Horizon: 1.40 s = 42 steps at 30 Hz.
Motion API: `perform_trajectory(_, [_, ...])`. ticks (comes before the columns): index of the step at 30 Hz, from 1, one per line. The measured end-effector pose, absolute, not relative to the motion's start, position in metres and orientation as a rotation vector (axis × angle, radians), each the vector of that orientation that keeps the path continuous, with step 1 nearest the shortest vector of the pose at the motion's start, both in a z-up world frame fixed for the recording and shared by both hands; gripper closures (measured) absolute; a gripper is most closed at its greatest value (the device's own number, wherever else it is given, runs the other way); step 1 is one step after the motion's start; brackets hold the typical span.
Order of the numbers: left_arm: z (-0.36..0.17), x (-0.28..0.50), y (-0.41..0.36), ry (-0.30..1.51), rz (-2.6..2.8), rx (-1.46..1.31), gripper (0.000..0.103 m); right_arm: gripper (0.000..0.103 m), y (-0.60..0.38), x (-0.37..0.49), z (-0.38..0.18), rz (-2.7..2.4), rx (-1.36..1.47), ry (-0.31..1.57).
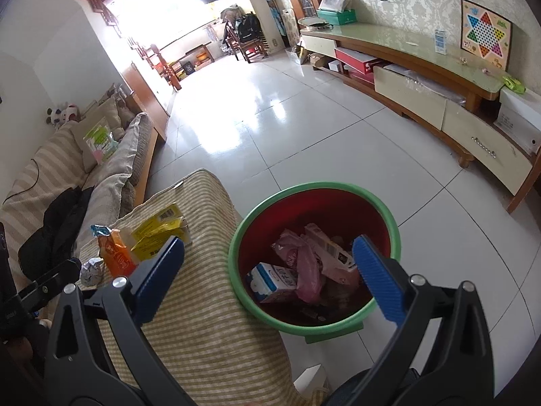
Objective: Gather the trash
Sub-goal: 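Move both tools back over the remaining trash on the table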
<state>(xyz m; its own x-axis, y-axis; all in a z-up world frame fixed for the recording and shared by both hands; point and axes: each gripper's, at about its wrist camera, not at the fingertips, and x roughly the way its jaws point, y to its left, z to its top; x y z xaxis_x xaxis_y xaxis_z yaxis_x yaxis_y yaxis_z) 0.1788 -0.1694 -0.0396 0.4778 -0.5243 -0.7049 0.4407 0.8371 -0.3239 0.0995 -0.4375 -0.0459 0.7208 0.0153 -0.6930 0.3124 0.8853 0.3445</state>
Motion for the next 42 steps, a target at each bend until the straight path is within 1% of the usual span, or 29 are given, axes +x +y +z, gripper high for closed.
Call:
perform_trajectory(12, [-0.025, 0.147, -0.047, 0.828, -0.426, -0.189, 0.008, 0.005, -0.345, 0.111, -0.031, -0.055, 0.345, 0.782])
perform_trajectory(23, [-0.040, 0.130, 0.050, 0.817, -0.277, -0.285, 0.008, 0.005, -0.264, 0.120, -0.035, 0.047, 0.226, 0.838])
perform_trajectory(31, [-0.057, 0.132, 0.078, 0.843, -0.195, -0.326, 0.008, 0.005, -0.238, 0.127, -0.045, 0.098, 0.188, 0.877])
perform_trajectory(42, [-0.079, 0.144, 0.077, 0.892, -0.136, -0.314, 0.008, 0.005, -0.238, 0.138, -0.058, 0.099, 0.219, 0.893])
